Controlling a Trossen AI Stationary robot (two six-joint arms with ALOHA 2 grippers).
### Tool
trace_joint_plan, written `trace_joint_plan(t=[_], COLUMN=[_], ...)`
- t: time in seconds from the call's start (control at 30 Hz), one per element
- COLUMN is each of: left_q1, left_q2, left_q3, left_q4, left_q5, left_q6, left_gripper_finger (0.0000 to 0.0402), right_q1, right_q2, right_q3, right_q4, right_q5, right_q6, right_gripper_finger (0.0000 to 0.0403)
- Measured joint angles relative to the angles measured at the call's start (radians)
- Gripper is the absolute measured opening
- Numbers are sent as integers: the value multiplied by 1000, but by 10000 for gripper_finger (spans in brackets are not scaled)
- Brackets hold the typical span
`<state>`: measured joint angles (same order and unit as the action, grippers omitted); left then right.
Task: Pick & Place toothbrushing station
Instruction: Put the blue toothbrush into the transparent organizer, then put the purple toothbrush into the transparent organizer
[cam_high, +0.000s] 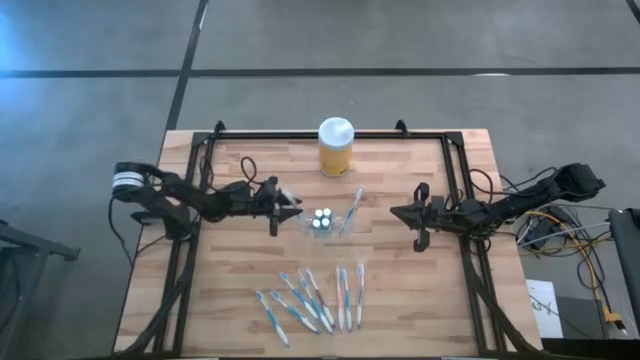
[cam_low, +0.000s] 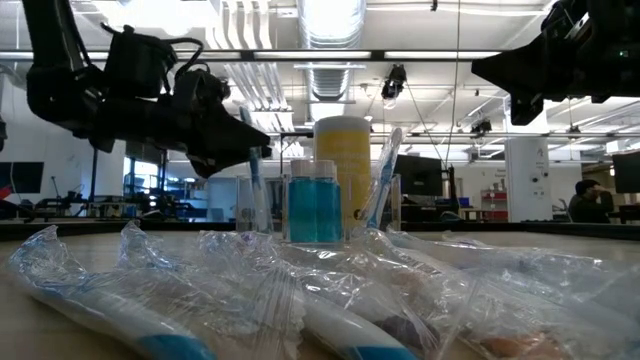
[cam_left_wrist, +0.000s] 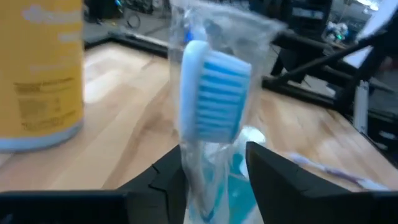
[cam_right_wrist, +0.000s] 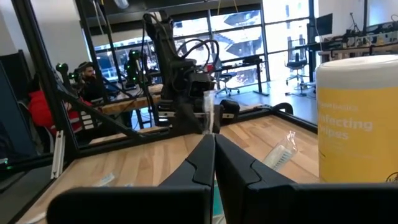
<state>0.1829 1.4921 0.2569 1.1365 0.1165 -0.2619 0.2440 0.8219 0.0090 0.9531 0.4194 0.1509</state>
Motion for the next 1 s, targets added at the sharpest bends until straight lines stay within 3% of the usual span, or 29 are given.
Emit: trace_joint_plan(t=[0.47,0.57,0.7,0.83,1.0], left_q1=[-1,0,-2,-3,-3], left_q2=[-350,-421,-530,-688,-895], left_q3=[5,3,-10,-46,-104], left_q4=[-605,-722,-772,-758,-782], left_q5=[-4,38,135,163,154], left_q6=[-29,-63,-51,-16,-5], left_gripper_finger=[179,179,176,163,107], right_q1=[0,0,0,0,0], right_q2=[0,0,0,0,0], right_q3=[0,0,0,0,0], right_q4=[-4,-8,-13,-19,-33], right_q5=[0,0,0,0,0], right_q6=[0,1,10,13,26], right_gripper_finger=[8,8,8,8,8])
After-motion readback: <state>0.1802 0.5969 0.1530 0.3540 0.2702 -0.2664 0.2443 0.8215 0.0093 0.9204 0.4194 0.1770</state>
